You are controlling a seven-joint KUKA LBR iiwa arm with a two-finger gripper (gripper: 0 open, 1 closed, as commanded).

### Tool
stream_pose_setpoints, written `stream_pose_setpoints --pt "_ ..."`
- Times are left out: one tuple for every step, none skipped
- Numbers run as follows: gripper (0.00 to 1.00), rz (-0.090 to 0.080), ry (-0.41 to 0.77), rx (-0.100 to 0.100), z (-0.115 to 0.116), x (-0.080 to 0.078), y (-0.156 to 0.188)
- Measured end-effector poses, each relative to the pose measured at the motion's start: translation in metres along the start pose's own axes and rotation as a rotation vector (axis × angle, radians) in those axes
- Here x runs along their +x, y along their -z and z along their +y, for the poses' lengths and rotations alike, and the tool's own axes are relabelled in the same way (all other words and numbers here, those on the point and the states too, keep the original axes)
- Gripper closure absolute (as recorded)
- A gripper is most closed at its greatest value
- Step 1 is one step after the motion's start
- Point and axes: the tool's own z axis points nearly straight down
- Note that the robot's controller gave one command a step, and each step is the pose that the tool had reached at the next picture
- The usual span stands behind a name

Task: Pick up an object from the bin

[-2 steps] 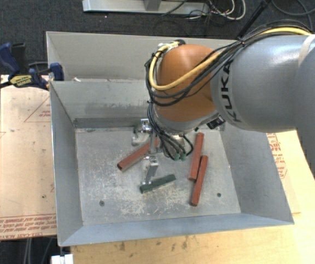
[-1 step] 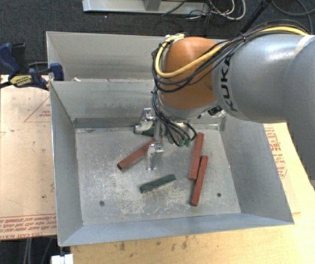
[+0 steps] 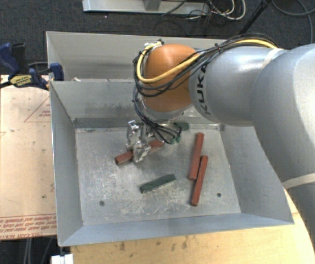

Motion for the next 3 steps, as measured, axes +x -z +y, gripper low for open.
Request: stream_pose_setpoints --pt "1.0 0.0 0.0 0.0 0.0 0.0 0.0" --pt "1.0 0.001 -0.019 0.0 0.002 -0.004 0.029" --pt "1.0 -0.004 -0.024 0.002 -0.007 -0.006 0.191"
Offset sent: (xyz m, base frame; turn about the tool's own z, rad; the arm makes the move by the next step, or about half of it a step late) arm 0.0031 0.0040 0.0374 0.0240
